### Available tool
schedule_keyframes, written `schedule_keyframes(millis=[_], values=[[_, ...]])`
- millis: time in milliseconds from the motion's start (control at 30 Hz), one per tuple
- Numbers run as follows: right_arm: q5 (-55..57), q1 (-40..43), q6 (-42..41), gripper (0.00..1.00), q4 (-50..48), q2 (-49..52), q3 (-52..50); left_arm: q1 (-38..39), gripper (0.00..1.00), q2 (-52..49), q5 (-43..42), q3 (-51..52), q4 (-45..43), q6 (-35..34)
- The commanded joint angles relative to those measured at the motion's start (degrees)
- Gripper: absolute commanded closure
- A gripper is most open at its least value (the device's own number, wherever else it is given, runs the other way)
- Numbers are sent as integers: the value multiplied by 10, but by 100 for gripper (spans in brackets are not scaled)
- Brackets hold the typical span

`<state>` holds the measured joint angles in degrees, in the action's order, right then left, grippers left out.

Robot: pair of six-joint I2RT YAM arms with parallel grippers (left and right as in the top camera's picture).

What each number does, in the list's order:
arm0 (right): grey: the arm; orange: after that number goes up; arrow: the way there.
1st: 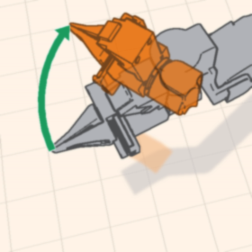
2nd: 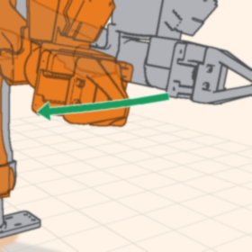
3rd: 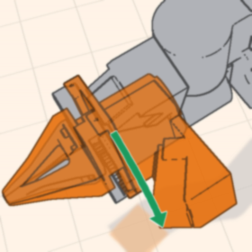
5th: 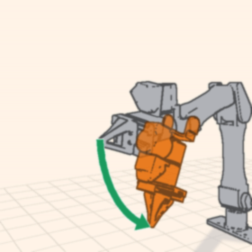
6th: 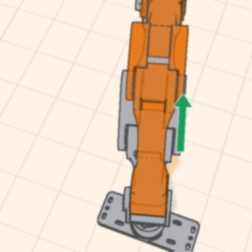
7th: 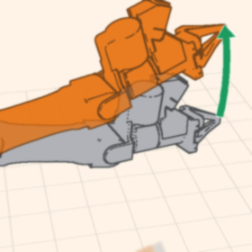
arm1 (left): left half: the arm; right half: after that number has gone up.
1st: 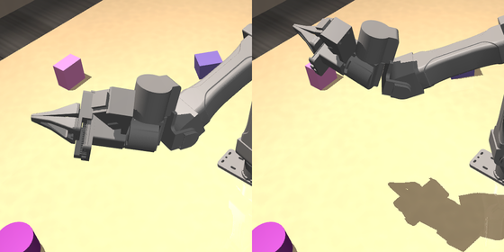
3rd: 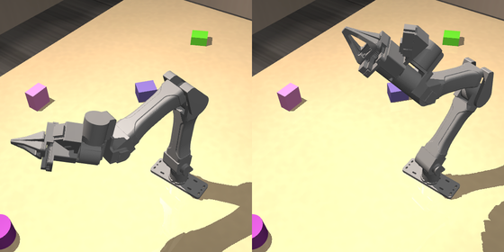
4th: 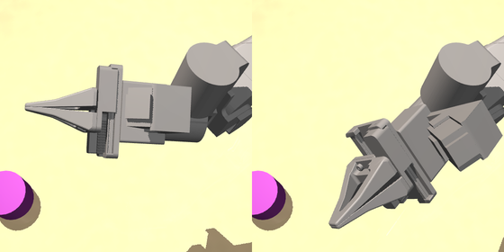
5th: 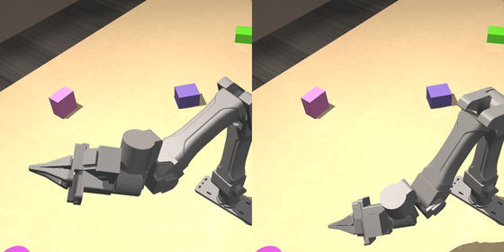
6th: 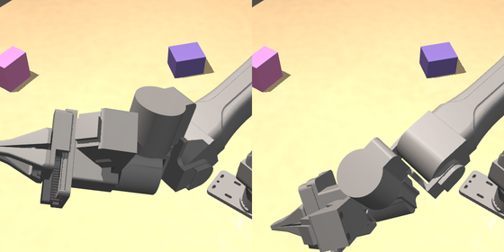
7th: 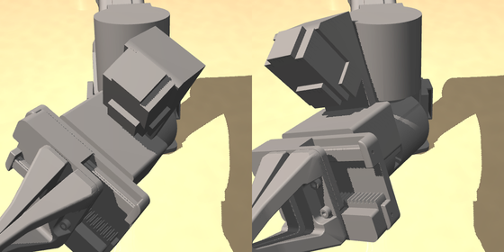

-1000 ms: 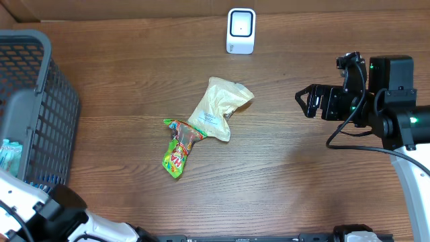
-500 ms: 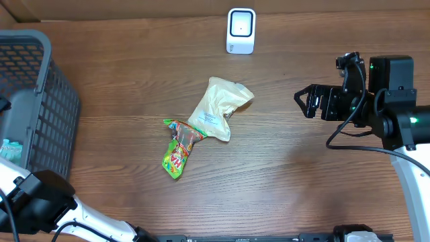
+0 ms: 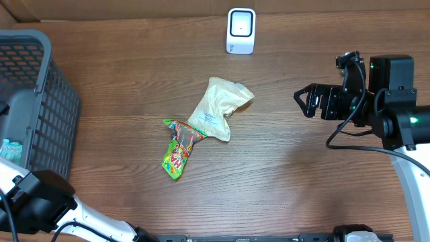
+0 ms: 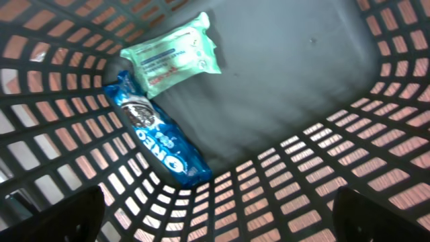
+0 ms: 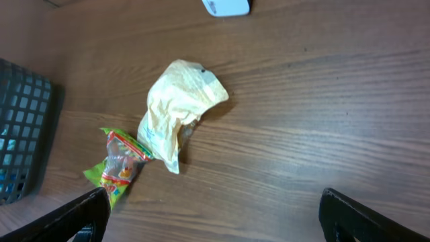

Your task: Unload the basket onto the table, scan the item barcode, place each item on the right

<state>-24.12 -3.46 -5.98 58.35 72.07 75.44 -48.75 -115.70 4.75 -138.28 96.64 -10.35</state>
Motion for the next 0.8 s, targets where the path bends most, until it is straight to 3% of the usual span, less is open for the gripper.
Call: schedule_keyframes(millis=[0,767], values=[[-6,-3,0,0,-7,0,15,-1,1,-3,33,3,-4,-27],[-6,-3,0,0,-10,0,15,-4,0,-91,47,3,-38,-30]])
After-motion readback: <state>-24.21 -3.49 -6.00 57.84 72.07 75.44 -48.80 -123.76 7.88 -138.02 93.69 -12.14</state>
